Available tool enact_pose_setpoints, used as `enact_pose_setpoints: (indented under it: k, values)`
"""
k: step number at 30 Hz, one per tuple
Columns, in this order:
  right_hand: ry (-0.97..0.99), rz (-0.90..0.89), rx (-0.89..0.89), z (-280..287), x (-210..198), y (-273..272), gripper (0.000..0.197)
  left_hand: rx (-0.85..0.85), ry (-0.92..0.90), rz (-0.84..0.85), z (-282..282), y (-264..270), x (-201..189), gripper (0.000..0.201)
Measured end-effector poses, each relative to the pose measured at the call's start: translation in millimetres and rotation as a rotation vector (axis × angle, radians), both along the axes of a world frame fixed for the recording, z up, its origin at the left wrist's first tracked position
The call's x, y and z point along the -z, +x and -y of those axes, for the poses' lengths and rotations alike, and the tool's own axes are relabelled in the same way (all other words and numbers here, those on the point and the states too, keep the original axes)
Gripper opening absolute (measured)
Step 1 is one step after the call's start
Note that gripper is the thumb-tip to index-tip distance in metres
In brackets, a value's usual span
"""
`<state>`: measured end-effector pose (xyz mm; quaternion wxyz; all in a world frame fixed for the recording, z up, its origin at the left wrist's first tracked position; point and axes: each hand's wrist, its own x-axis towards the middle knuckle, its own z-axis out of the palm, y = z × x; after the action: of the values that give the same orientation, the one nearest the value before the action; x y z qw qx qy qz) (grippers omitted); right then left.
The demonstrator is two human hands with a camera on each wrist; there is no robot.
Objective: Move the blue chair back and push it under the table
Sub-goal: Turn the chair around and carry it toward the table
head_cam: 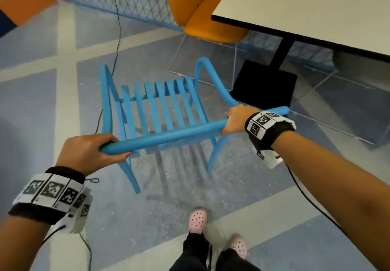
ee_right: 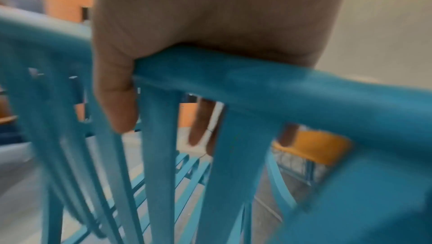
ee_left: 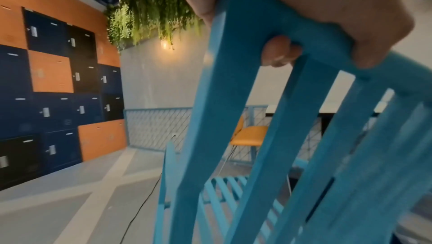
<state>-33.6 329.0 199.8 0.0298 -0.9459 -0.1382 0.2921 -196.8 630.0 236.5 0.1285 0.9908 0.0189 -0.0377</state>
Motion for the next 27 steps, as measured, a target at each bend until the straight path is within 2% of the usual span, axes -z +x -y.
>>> enact_pose_setpoints:
  k: [2,6,9,13,17,18,21,25,27]
  values:
    - [-0.026,0.038,-0.054,-4.9,-0.9,1.0,0.046,-0.049,0.009,-0.037,-3.9,-17.0,16.8,0.063]
    - [-0.014,0.112,-0.198,-23.4,12.3,-8.1,0.024,-0.166,0.015,-0.041,0.5,-54.0,55.6,0.056]
    - [-0.053,0.123,-0.280,-28.0,23.3,-5.9,0.027,-0.198,0.035,0.012,4.9,-65.5,71.3,0.050]
    - [-0.043,0.117,-0.323,-21.3,25.6,1.5,0.033,-0.296,0.065,-0.080,14.5,-60.2,67.9,0.038]
    - [-0.094,0.219,-0.249,19.0,23.2,24.2,0.041,-0.202,0.419,-0.210,41.5,-28.0,67.6,0.053]
    - [-0.120,0.245,-0.235,29.9,23.0,30.1,0.036,-0.179,0.406,-0.264,51.7,-14.3,68.4,0.054]
    - [-0.107,0.211,-0.200,44.4,17.6,35.7,0.025,-0.203,0.133,-0.393,73.1,11.4,74.2,0.044]
    - [-0.019,0.150,-0.199,61.0,15.5,14.6,0.028,-0.211,0.144,-0.287,75.1,-3.2,78.6,0.026]
    - [-0.031,0.166,-0.209,81.5,17.3,-10.7,0.026,-0.176,0.148,-0.239,80.6,-12.3,79.7,0.027]
